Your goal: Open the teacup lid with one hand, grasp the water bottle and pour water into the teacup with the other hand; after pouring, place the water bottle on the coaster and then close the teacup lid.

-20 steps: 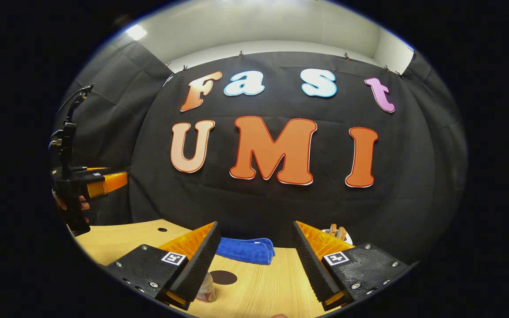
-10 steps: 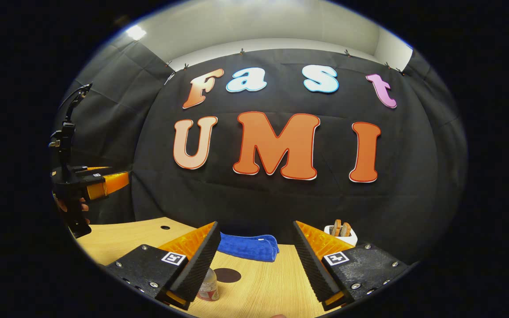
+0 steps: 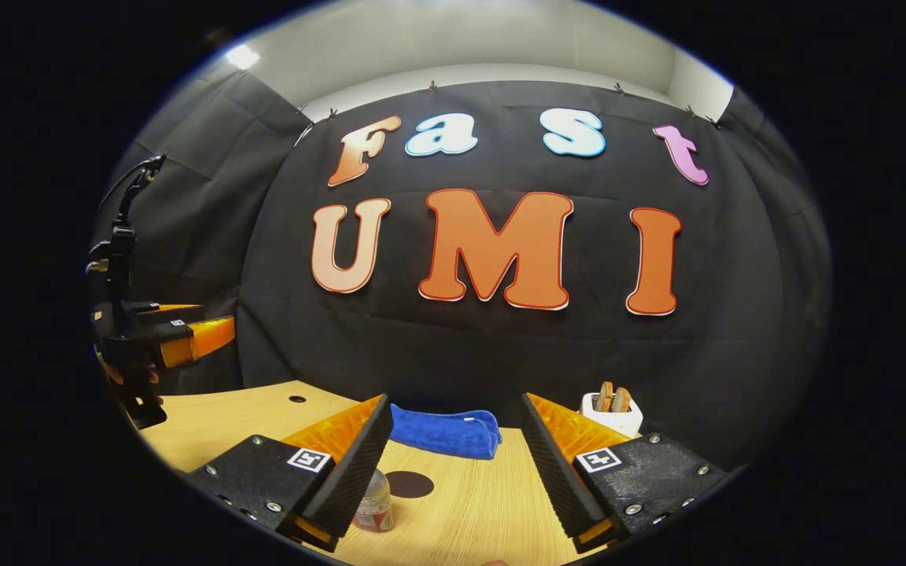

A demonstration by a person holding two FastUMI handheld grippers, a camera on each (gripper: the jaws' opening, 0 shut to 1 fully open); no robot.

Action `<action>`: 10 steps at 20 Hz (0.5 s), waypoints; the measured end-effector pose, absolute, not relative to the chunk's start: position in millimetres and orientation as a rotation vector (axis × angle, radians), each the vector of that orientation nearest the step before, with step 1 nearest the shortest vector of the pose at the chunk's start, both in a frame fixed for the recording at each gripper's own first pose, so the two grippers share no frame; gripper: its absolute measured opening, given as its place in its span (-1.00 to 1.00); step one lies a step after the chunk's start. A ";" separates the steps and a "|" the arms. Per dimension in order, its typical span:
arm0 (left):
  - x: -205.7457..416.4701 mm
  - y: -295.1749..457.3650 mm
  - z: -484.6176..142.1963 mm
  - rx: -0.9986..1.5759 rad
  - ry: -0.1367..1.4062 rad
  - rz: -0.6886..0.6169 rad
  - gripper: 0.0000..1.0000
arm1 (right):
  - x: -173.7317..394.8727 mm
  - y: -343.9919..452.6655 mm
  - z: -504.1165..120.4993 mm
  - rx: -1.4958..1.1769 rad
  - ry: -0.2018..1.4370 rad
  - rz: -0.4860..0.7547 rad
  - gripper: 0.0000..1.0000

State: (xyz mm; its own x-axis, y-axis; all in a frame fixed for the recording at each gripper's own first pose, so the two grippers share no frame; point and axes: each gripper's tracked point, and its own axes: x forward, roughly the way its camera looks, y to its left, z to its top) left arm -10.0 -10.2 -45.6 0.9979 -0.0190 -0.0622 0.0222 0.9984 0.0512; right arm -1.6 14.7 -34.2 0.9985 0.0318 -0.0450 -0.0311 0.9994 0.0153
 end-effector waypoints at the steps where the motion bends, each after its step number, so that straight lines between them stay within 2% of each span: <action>1: -9.6 -12.9 -49.8 0.056 0.067 -0.028 1.00 | -2.3 16.0 -37.3 0.018 0.050 0.038 0.94; 2: -10.1 -14.1 -53.7 0.061 0.071 -0.034 0.94 | -1.8 19.3 -42.2 0.023 0.056 0.047 0.95; 5: -11.3 -20.8 -69.4 0.080 0.088 -0.054 1.00 | -1.9 29.3 -56.2 0.032 0.078 0.074 0.95; 8: -13.0 -26.9 -89.9 0.094 0.113 -0.078 0.89 | -1.8 42.6 -75.0 0.042 0.109 0.107 0.95; 10: -13.2 -30.7 -106.7 0.105 0.135 -0.094 0.94 | -1.5 52.1 -87.8 0.042 0.133 0.132 0.96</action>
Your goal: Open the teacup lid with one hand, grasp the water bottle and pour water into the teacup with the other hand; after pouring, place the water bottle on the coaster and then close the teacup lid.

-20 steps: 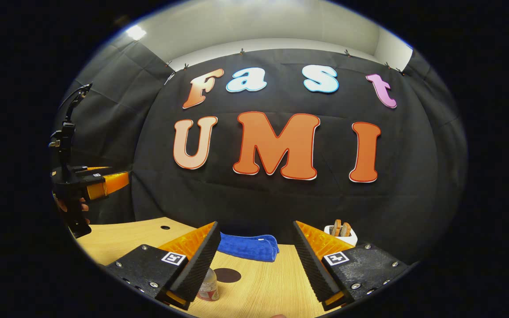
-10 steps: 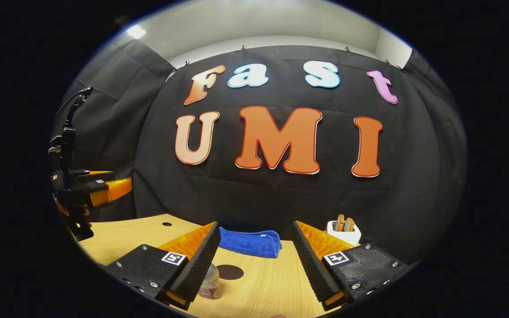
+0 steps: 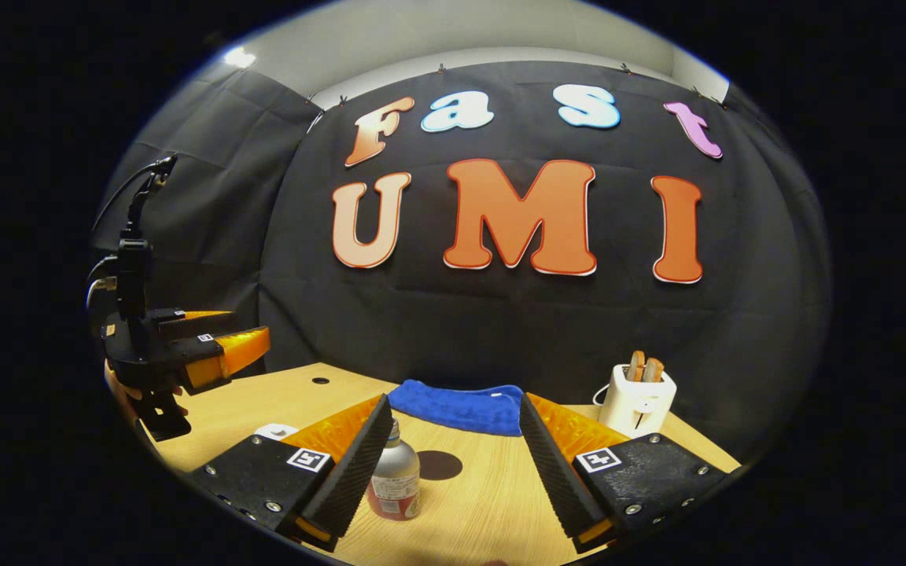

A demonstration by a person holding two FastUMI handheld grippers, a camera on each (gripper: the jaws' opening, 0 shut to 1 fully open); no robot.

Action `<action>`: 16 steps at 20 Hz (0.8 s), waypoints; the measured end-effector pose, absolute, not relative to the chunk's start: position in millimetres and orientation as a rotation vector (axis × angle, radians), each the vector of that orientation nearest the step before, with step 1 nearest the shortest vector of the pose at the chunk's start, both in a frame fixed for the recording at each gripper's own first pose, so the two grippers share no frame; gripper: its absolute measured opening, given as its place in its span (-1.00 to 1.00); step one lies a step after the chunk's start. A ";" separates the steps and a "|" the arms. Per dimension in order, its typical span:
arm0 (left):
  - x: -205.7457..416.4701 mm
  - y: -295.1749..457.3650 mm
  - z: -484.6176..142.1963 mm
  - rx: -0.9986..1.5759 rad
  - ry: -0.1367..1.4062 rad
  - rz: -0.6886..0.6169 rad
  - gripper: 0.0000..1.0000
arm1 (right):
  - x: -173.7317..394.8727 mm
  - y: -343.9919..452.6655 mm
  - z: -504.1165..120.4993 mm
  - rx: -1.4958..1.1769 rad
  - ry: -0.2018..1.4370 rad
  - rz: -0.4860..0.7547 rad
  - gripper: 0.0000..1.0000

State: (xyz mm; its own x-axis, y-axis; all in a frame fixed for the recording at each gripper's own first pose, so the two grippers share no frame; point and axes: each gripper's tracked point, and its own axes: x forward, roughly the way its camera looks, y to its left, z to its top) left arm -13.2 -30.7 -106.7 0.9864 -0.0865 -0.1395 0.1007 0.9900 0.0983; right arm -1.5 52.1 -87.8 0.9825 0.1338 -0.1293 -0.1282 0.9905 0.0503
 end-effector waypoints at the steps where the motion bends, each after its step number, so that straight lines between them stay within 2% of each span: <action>1: -13.1 -31.9 -115.6 0.106 0.152 -0.100 0.94 | -1.7 57.0 -92.2 0.043 0.142 0.144 0.96; 11: -17.6 -18.8 -212.0 0.088 0.382 -0.101 1.00 | 3.2 92.1 -162.6 0.029 0.296 0.236 0.96; 16: -21.7 -18.1 -247.0 0.106 0.485 -0.122 0.77 | 6.0 105.5 -185.7 0.055 0.354 0.276 0.96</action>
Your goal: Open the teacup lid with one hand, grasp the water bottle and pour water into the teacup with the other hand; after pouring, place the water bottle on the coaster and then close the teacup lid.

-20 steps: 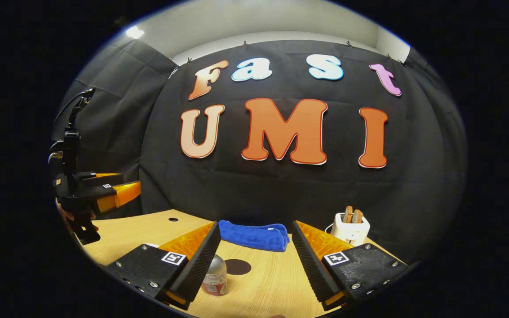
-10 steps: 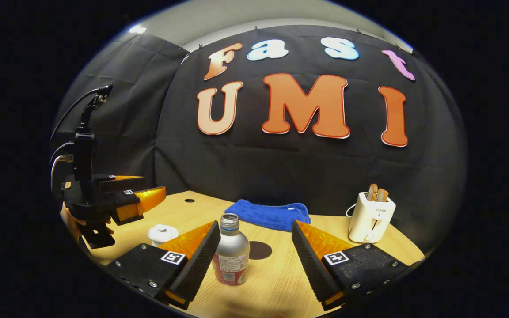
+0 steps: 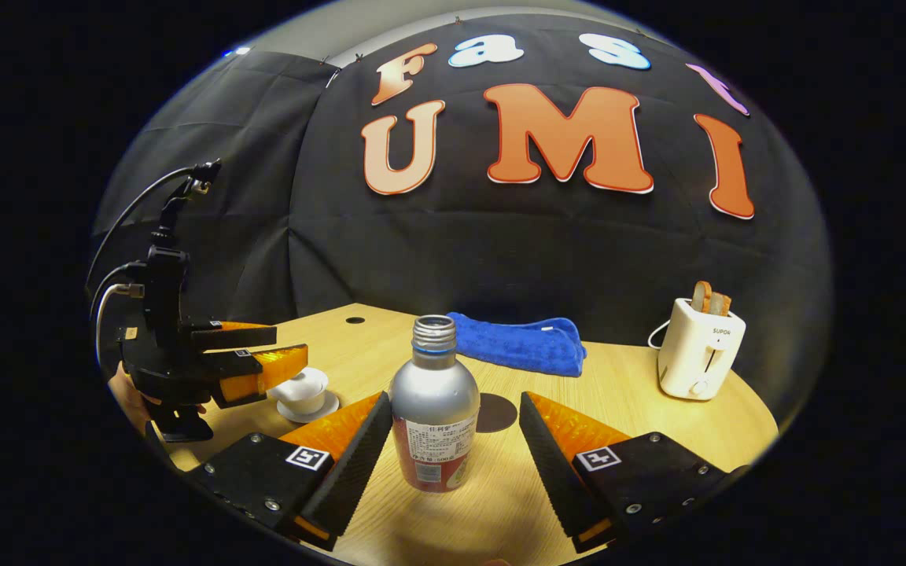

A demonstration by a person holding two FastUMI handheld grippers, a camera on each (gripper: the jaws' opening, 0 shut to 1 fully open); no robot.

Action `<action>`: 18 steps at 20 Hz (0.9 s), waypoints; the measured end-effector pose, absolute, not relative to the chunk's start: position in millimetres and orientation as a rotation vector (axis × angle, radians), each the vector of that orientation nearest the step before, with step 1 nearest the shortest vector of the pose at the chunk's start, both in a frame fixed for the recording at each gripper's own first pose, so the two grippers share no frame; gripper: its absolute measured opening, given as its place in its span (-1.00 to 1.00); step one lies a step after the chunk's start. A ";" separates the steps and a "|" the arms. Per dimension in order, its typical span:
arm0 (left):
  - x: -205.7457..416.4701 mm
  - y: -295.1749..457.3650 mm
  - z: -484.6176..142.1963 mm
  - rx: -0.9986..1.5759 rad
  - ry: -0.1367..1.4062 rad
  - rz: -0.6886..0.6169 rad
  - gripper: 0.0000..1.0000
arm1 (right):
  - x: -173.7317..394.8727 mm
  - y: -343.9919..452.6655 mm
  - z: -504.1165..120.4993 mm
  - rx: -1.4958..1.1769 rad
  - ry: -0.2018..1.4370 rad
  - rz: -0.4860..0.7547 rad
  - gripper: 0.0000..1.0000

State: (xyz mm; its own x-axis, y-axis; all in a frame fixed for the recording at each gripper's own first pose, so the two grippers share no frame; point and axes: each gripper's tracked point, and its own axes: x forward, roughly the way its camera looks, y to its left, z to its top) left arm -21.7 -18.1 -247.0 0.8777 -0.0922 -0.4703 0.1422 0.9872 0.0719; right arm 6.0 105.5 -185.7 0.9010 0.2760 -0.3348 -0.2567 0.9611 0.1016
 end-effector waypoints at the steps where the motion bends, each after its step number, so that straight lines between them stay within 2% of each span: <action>1: -22.2 -18.5 -252.9 0.114 0.503 -0.129 0.70 | 6.7 107.0 -188.4 0.055 0.362 0.281 0.96; 2: -22.3 -18.0 -256.8 0.119 0.517 -0.130 0.77 | 7.9 108.5 -193.5 0.052 0.372 0.285 0.96; 3: -22.2 -18.8 -262.0 0.120 0.536 -0.133 0.59 | 8.6 110.7 -195.9 0.051 0.380 0.289 0.96; 5: -26.1 -18.4 -272.9 0.126 0.561 -0.133 0.46 | 9.1 113.5 -203.0 0.046 0.400 0.298 0.96; 7: -25.6 -18.3 -274.4 0.144 0.584 -0.132 0.42 | 8.7 115.4 -210.0 0.045 0.419 0.306 0.96; 8: -25.6 -18.2 -277.5 0.150 0.588 -0.130 0.19 | 9.6 116.7 -212.6 0.046 0.427 0.309 0.96; 9: -22.2 -20.2 -276.0 0.152 0.582 -0.136 0.22 | 10.6 117.1 -214.4 0.048 0.433 0.310 0.96; 10: -23.9 -20.7 -277.5 0.155 0.584 -0.135 0.16 | 10.6 117.1 -216.4 0.050 0.439 0.310 0.96; 13: -20.3 -18.7 -276.5 0.165 0.584 -0.123 -0.08 | 11.6 118.4 -220.8 0.057 0.457 0.313 0.96; 15: -21.9 -19.1 -274.1 0.166 0.582 -0.122 -0.33 | 11.5 118.8 -222.2 0.057 0.464 0.316 0.96; 16: -23.1 -18.3 -276.1 0.162 0.577 -0.121 -0.24 | 11.4 119.3 -223.8 0.056 0.466 0.316 0.96; 17: -19.7 -18.5 -275.1 0.159 0.576 -0.121 -0.35 | 11.8 119.9 -224.5 0.055 0.469 0.319 0.96; 18: -21.3 -19.1 -274.3 0.156 0.572 -0.124 -0.35 | 11.8 120.3 -227.1 0.053 0.476 0.317 0.96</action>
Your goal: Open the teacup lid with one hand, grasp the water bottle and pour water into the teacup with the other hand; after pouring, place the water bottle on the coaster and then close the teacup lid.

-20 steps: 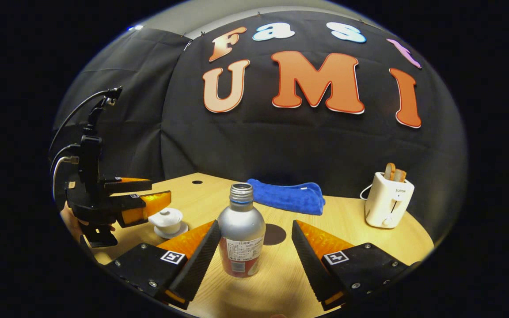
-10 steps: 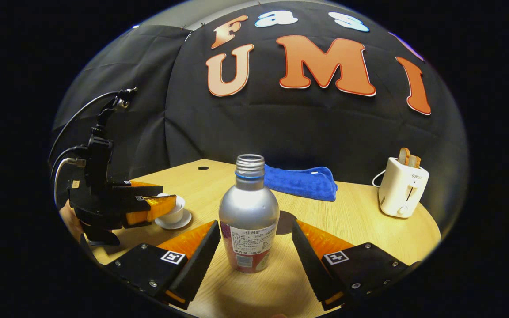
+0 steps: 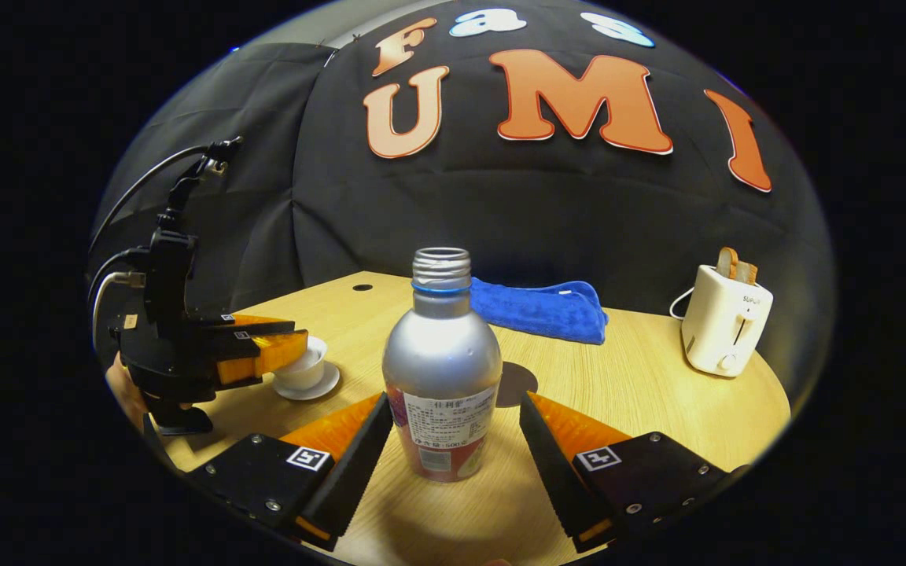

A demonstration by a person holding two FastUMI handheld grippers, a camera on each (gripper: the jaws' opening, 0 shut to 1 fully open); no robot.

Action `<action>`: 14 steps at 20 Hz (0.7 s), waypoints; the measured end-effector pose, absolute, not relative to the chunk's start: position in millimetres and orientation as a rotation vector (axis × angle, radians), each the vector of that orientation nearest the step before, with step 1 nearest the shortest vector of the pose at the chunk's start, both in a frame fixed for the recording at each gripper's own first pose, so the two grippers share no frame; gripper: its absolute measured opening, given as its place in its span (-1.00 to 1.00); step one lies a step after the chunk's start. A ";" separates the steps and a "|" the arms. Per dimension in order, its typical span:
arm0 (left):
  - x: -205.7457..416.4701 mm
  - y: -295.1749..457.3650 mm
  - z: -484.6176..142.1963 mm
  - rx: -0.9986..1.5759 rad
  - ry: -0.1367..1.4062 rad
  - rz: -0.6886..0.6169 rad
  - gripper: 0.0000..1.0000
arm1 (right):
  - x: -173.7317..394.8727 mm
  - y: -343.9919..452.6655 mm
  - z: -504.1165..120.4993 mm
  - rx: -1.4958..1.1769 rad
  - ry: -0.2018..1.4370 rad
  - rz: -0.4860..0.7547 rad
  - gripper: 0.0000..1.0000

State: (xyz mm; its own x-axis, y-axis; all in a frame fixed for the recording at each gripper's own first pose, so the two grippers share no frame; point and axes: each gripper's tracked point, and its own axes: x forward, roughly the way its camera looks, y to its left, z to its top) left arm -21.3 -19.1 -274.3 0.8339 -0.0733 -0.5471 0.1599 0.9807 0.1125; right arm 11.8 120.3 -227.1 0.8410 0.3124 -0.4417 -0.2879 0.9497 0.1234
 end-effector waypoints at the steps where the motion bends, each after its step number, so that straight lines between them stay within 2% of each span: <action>1: -20.9 -20.1 -272.7 0.149 0.567 -0.124 -0.35 | 12.7 121.0 -229.2 0.052 0.484 0.318 0.96; 5: -14.7 -21.4 -260.2 0.133 0.511 -0.112 -0.35 | 14.9 125.7 -236.9 0.056 0.514 0.319 0.94; 6: -14.1 -21.3 -258.1 0.130 0.500 -0.109 -0.44 | 14.8 127.4 -238.6 0.057 0.523 0.321 0.94; 7: -13.1 -20.6 -255.1 0.128 0.489 -0.104 -0.36 | 15.0 128.8 -240.2 0.060 0.531 0.321 0.93; 9: -11.9 -15.9 -249.2 0.126 0.470 -0.097 -0.36 | 17.1 133.0 -238.9 0.069 0.534 0.330 0.87; 10: -12.6 -13.0 -245.9 0.127 0.462 -0.092 -0.36 | 17.8 134.7 -234.5 0.081 0.525 0.331 0.69; 11: -12.0 -9.9 -243.4 0.129 0.456 -0.084 -0.36 | 19.5 134.5 -230.2 0.076 0.525 0.330 0.70; 12: -14.6 -6.0 -242.2 0.130 0.451 -0.077 -0.36 | 20.3 134.4 -231.6 0.051 0.527 0.330 0.60; 14: -15.3 -0.3 -237.4 0.129 0.438 -0.070 -0.36 | 24.6 127.9 -226.8 -0.026 0.518 0.311 0.59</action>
